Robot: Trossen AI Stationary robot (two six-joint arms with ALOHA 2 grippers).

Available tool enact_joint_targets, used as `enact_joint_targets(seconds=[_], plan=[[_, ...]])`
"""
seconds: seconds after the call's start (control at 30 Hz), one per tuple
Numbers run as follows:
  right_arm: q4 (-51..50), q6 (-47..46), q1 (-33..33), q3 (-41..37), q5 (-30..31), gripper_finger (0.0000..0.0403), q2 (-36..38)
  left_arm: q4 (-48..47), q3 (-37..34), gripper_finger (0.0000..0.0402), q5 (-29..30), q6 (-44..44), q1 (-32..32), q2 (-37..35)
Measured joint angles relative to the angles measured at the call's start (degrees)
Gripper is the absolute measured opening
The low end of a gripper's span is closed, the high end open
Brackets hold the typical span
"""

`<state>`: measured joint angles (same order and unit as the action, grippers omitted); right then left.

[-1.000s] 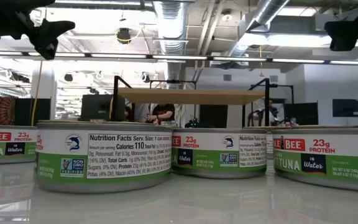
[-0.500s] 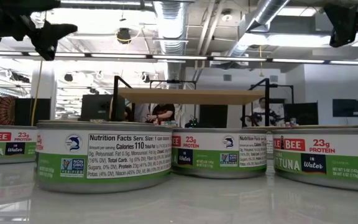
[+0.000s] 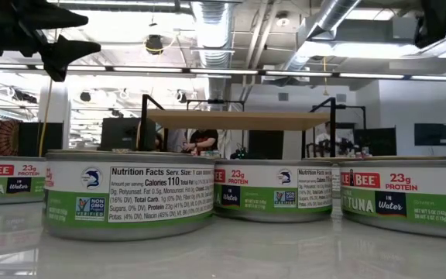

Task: Stack canned seafood by type on shelf
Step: Put the blue pink tuna can on the shelf

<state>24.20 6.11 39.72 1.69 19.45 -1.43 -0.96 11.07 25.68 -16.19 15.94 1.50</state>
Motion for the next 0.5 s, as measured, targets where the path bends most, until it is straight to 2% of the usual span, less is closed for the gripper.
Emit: enact_joint_targets(seconds=[0.13, 0.27, 0.43, 0.5], plan=[[-0.1, 1.1, 0.0, 0.0, -4.6, 0.0363, 0.0, 0.0, 0.0, 0.0233, -4.6, -2.5, 0.0, 0.0], [-0.2, 1.0, 0.0, 0.0, -5.1, 0.0363, -0.1, 0.0, 0.0, 0.0233, -10.4, -0.9, 0.0, 0.0], [-0.2, 2.9, -0.5, 0.0, -4.6, 0.0363, -0.1, -0.1, 0.0, 0.0233, -11.3, 4.3, 0.0, 0.0], [0.6, 2.8, -1.0, 0.0, -2.3, 0.0363, -0.1, -1.1, 0.0, 0.0233, -11.3, 6.5, 0.0, 0.0]])
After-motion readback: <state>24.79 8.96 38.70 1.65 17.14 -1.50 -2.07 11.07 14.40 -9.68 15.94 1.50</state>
